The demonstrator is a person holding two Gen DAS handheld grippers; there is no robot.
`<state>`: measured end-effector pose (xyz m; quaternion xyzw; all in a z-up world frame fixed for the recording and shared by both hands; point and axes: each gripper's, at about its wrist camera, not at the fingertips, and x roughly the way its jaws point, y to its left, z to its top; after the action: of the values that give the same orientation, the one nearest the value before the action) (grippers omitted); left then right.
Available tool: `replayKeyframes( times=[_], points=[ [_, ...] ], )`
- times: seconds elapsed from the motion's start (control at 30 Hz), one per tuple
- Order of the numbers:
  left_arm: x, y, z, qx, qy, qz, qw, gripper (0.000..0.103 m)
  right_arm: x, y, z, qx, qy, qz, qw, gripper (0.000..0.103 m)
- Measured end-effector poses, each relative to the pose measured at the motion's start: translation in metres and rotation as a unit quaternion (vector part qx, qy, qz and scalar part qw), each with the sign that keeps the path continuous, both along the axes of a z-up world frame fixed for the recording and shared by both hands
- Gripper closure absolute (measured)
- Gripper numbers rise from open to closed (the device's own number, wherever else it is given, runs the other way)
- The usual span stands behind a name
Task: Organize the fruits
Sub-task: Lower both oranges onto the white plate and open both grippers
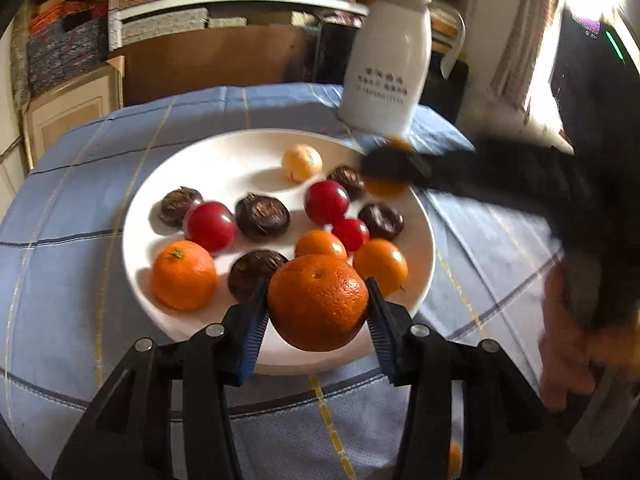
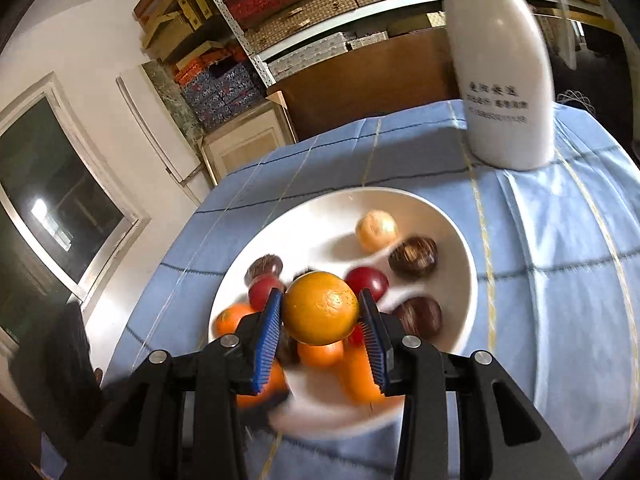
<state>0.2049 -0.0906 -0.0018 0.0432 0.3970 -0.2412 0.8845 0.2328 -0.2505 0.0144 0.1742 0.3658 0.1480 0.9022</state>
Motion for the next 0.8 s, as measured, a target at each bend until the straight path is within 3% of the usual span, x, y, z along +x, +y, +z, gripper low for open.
replayKeyframes(
  times=[0.07, 0.13, 0.17, 0.27, 0.5, 0.8],
  points=[
    [0.002, -0.003, -0.006, 0.005, 0.006, -0.005, 1.0, 0.057, 0.019, 0.009, -0.002, 0.001, 0.005, 0.006, 1.0, 0.064],
    [0.005, -0.001, -0.012, 0.006, 0.015, -0.005, 0.9999, 0.056, 0.033, 0.01, -0.008, 0.013, 0.009, 0.003, 1.0, 0.051],
    [0.006, 0.001, -0.013, 0.003, 0.015, -0.004, 0.9999, 0.056, 0.038, 0.007, -0.013, 0.025, 0.009, -0.005, 1.0, 0.038],
    [0.008, 0.009, -0.009, -0.025, 0.02, 0.001, 0.9995, 0.045, 0.041, -0.006, -0.024, 0.039, 0.026, -0.014, 0.999, 0.038],
    [-0.005, 0.031, -0.001, -0.042, 0.006, 0.02, 0.9989, 0.044, 0.024, -0.033, -0.03, 0.058, 0.032, -0.044, 0.997, 0.038],
    [-0.03, 0.068, -0.001, -0.078, 0.009, 0.048, 0.9958, 0.044, -0.059, -0.031, -0.037, 0.046, 0.004, -0.018, 0.999, 0.037]
  ],
)
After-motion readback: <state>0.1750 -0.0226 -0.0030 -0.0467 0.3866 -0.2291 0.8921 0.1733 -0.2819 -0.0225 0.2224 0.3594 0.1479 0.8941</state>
